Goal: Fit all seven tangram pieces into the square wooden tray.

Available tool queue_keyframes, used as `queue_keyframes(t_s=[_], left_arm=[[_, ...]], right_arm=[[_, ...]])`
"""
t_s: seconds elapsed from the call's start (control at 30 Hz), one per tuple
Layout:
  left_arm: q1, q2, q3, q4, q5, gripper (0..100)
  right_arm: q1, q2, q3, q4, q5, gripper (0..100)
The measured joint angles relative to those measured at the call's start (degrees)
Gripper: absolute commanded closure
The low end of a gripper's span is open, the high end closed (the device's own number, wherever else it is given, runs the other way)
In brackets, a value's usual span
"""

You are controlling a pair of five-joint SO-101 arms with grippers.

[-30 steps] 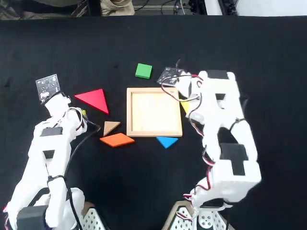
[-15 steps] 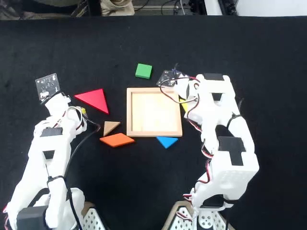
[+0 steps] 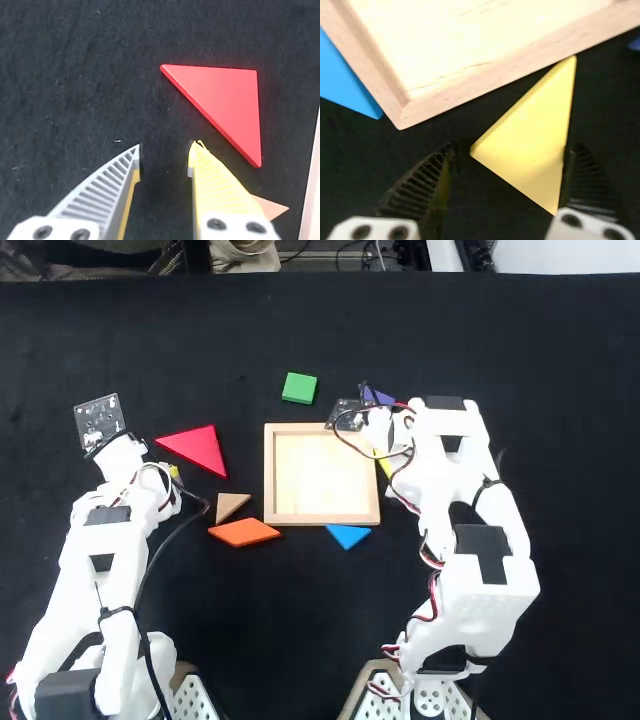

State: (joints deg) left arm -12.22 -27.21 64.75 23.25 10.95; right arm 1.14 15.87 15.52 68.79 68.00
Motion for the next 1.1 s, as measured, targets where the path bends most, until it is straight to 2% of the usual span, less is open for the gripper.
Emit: queue_keyframes(t_s=[0.37, 1.1], left_arm=[[0.0, 0.0, 0.0, 0.0, 0.0, 83], [0.0, 0.0, 0.0, 0.0, 0.0, 83]], right_arm=[[3.6, 1.1, 0.0, -1.1, 0.0, 66.5], [1.9, 2.9, -0.4, 0.7, 0.0, 66.8]])
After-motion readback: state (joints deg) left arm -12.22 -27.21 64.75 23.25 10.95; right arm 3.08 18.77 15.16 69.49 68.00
